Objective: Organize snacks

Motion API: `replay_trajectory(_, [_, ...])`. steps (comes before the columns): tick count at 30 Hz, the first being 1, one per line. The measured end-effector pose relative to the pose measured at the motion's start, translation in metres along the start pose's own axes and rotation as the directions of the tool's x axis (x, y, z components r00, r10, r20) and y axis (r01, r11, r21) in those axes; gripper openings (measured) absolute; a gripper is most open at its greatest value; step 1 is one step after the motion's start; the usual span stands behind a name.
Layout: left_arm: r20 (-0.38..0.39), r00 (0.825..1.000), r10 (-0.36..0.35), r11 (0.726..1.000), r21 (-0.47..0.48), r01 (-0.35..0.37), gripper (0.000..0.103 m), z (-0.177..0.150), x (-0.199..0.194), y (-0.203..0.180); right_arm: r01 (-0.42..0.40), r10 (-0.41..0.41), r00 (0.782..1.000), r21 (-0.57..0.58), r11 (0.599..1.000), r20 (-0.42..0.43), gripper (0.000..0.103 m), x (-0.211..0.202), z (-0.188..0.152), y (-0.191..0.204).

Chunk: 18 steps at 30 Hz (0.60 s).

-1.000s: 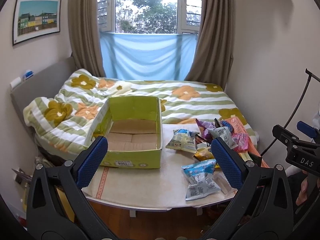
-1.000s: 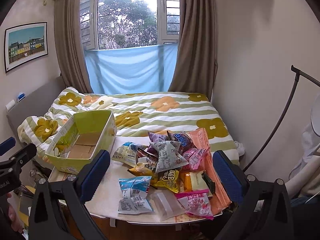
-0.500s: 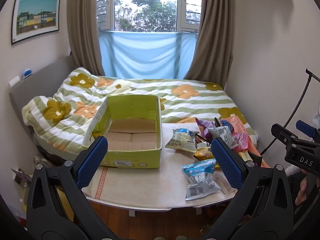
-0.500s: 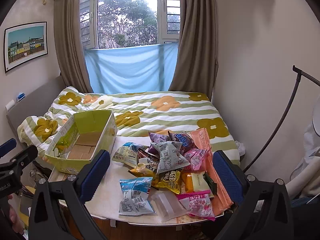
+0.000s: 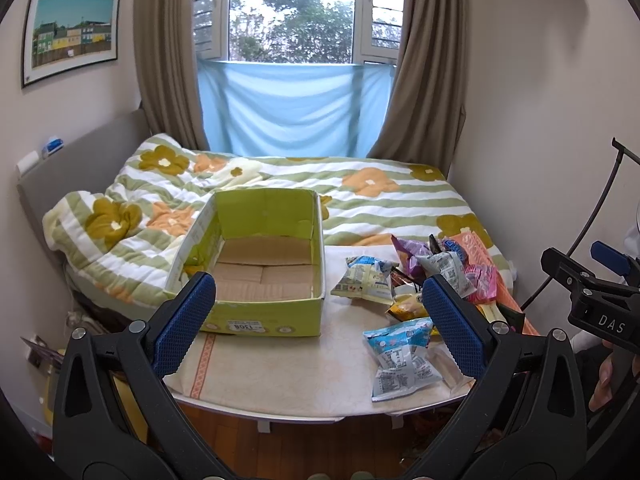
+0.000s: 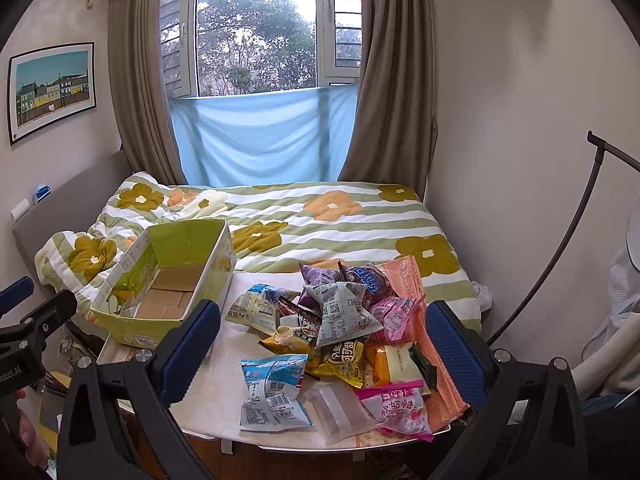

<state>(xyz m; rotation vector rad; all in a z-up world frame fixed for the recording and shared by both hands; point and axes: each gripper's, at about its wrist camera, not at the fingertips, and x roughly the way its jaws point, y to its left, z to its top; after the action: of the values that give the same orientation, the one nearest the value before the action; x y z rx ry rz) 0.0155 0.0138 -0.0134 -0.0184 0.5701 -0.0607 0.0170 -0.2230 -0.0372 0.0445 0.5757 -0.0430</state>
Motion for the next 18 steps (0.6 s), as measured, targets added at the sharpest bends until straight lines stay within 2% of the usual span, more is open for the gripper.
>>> replay_trajectory(18, [-0.005, 1.0, -0.006, 1.0, -0.008, 0.006, 0.103, -0.0009, 0.0018, 0.0043, 0.005, -0.005, 1.0, -0.002, 1.0, -0.006, 0.102, 0.0031, -0.0026, 0.0063])
